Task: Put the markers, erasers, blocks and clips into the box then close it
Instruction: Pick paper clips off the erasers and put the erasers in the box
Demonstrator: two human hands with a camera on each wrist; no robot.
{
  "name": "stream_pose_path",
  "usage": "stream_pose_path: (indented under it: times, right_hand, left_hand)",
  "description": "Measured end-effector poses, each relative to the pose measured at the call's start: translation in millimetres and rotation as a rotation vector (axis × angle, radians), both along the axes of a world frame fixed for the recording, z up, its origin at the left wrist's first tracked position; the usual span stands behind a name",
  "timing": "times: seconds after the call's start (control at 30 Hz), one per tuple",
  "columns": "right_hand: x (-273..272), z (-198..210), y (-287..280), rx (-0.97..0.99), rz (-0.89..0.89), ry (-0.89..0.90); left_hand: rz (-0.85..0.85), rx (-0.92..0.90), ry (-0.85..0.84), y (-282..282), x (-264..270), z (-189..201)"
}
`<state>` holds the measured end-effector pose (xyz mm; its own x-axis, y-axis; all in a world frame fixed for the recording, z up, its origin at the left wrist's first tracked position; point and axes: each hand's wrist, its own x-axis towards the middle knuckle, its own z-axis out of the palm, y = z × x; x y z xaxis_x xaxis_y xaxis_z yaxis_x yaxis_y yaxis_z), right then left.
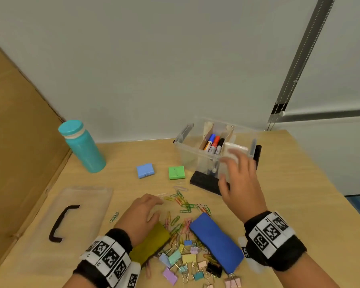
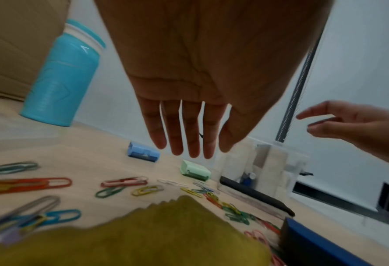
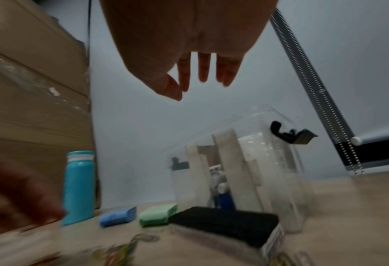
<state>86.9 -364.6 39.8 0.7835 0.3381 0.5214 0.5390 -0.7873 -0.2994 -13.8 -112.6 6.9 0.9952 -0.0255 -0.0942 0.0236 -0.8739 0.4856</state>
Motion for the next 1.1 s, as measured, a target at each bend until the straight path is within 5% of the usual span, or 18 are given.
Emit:
stream_pose_path:
  times: [0.1,0.27,0.67,1.1]
  right_hand:
    - [-26.3,-14.0,6.6,-0.224,0.134,0.314]
    - [-45.7,-42.4,7.2,-0.556,0.092,0.812]
    - [-58.4,-48.6,33.9,-0.548,0.097,0.876]
    - [-41.0,-13.8,42.3,0.679,0.031,1.098]
  left_hand:
    - [-0.051,0.100,0.132,-11.6,4.3,5.6]
    - [-0.103,0.339,0.308,-19.3,0.0,0.4]
    - [0.049,0.314,0.422,-15.4,3.4,-9.8]
    - [-0.052,0.343,0.362,6.2,-21.2,-17.6]
